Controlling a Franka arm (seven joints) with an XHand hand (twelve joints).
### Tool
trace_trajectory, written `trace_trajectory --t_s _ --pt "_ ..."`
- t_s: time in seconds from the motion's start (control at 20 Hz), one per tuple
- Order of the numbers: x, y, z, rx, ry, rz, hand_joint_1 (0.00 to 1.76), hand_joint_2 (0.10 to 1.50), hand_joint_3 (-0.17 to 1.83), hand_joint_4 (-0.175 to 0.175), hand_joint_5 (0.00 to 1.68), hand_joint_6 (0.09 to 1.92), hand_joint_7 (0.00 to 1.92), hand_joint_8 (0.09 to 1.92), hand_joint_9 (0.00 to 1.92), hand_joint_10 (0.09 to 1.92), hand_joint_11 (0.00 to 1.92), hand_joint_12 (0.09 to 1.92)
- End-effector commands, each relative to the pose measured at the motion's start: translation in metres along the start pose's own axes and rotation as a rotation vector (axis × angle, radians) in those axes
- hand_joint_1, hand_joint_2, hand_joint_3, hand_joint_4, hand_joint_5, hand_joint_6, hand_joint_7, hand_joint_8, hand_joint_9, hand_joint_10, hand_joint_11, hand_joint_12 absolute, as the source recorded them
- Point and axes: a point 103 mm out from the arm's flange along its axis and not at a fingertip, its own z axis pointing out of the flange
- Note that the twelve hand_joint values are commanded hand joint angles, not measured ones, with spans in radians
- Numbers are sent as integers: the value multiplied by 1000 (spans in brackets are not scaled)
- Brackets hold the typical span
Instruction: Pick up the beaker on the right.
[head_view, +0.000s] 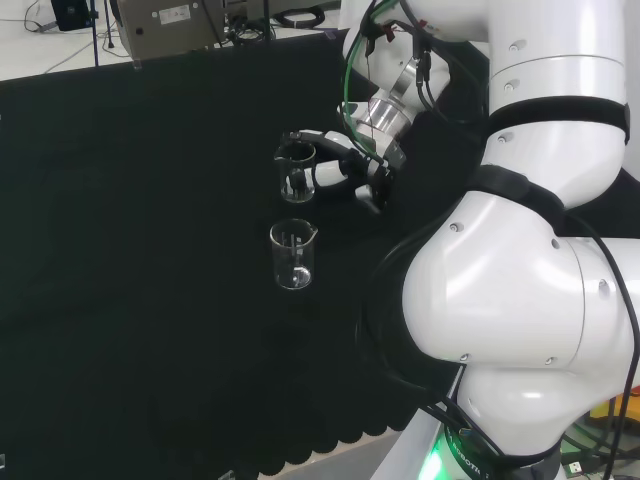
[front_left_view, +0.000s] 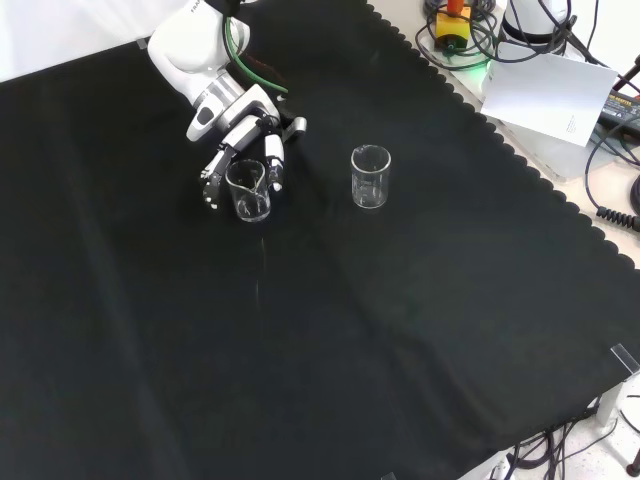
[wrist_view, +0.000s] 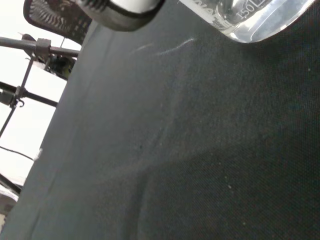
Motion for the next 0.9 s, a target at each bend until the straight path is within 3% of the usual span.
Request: trace_trajectory --t_s 0.05,0.15,0.2,0.3,0.35,0.5,0.6,0.75,0.9 --pt "0 1 3 -53 37 25 1074 935 -175 -30 457 820 444 725 642 561 410 1233" --pt "0 2 2 -79 34 33 1177 994 -175 -101 600 1117 575 790 837 525 757 1061" --pt "0 2 1 -98 45 36 1180 1059 -139 -135 733 1128 636 846 901 535 888 979" --pt "3 1 -2 -165 39 37 1172 1144 -141 -166 909 1070 757 983 976 655 1000 852" --pt "6 -1 -6 -206 24 35 1195 1162 -156 -111 954 1078 864 959 1023 716 1033 827" --pt "19 -4 -22 -302 -44 8 1288 1109 -174 -64 1066 882 1209 687 1320 642 1164 864" --pt "35 -7 -41 -337 -126 -29 1297 1068 -175 -65 1177 662 1380 448 1425 649 1232 871" --pt "61 -12 -67 -330 -275 -91 1307 1035 -175 -70 1282 459 1533 172 1507 595 1289 850" --pt "83 -20 -87 -326 -370 -116 1310 1026 -175 -72 1315 394 1579 87 1538 569 1310 845"
